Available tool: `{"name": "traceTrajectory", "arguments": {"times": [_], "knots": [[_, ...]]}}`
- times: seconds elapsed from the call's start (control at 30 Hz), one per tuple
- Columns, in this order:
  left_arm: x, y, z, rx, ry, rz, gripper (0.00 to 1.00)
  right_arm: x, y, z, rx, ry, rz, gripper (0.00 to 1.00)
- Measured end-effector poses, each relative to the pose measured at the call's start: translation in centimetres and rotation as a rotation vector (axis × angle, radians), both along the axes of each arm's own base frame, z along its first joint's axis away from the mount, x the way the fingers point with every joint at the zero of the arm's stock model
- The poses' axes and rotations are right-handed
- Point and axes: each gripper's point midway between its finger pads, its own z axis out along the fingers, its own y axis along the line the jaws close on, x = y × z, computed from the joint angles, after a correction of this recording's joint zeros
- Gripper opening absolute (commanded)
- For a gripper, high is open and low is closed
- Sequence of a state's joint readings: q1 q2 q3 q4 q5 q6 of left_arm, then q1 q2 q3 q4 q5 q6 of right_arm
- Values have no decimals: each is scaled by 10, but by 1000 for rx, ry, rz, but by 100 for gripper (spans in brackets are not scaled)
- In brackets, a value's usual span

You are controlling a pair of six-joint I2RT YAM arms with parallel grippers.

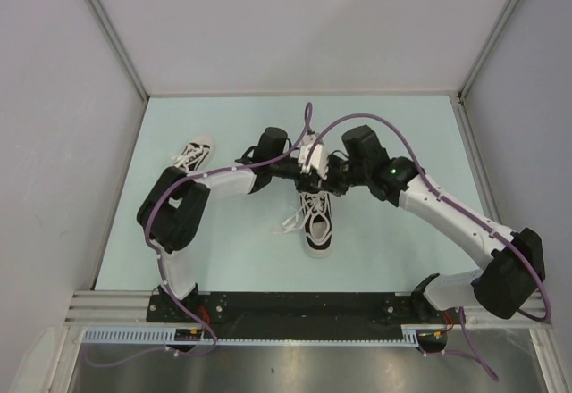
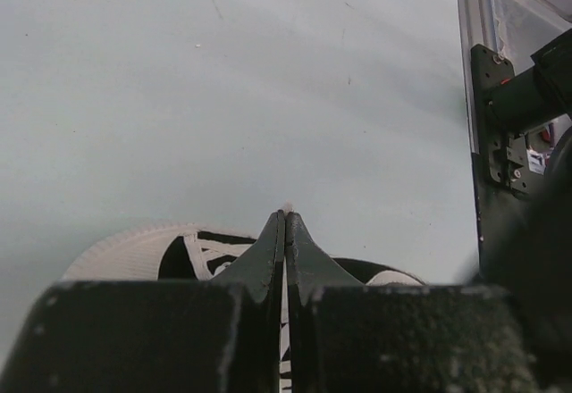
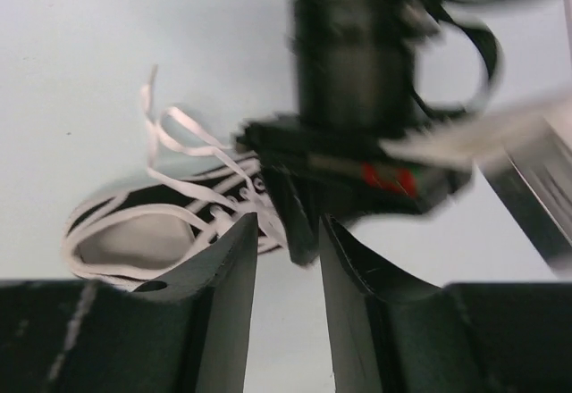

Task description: Tie the shoes

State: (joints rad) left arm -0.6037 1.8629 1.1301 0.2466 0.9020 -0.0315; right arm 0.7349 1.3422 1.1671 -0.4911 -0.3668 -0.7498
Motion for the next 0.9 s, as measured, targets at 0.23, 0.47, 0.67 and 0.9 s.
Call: {"name": "traceTrajectory", "arguments": {"times": [0.23, 0.47, 0.67, 0.9], "knots": [[12, 10, -4, 3, 41, 46, 5, 20, -32, -1, 68, 132, -143, 45], [17, 17, -14, 19, 106, 87, 7, 10, -42, 1, 96, 218, -171, 47], [14, 23, -24, 31, 170, 112, 7, 7, -52, -2, 105, 277, -203, 48], [18, 32, -31, 39, 220, 159, 12, 6, -57, -4, 106, 305, -214, 50]]}}
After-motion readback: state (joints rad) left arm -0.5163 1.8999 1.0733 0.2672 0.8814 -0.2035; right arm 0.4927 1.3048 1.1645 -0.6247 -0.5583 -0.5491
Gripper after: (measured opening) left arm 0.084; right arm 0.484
